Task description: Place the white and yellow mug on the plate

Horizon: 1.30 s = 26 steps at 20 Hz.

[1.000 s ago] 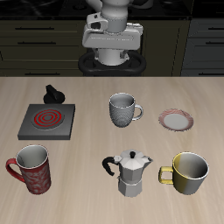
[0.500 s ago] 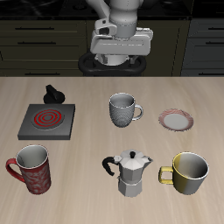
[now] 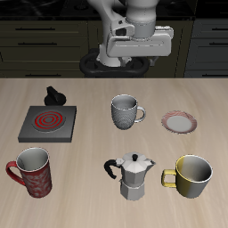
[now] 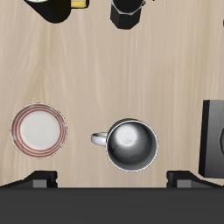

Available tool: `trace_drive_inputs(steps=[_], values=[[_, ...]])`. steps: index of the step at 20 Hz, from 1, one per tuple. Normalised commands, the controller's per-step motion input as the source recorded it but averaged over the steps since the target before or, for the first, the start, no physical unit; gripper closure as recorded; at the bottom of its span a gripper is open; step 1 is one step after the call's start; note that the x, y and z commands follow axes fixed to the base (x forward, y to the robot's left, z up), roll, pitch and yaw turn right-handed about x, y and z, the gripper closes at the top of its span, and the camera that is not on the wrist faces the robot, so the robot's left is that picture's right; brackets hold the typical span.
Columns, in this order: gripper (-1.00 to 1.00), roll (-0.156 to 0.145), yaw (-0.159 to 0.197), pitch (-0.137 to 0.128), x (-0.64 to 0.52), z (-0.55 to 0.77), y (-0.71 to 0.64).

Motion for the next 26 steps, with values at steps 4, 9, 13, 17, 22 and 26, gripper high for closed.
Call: trace_drive_inputs(steps=[4,9,13,17,22,26], values=[[-1.0,-0.013,-0.019,-0.009,0.33,0.09,0.35],[-1.0,-0.039,-0.04,0.0,0.3,0.02,0.18],[-1.0,-0.082,-0.034,-0.015,0.4,0.04,0.23],[-1.0,-0.034,0.016,-0.012,0.22,0.0,0.2],[-1.0,0.001,0.021,-0.002,0.21,-0.03,0.41],[-1.0,0.025,0.012,-0.033,0.24,0.04,0.33]])
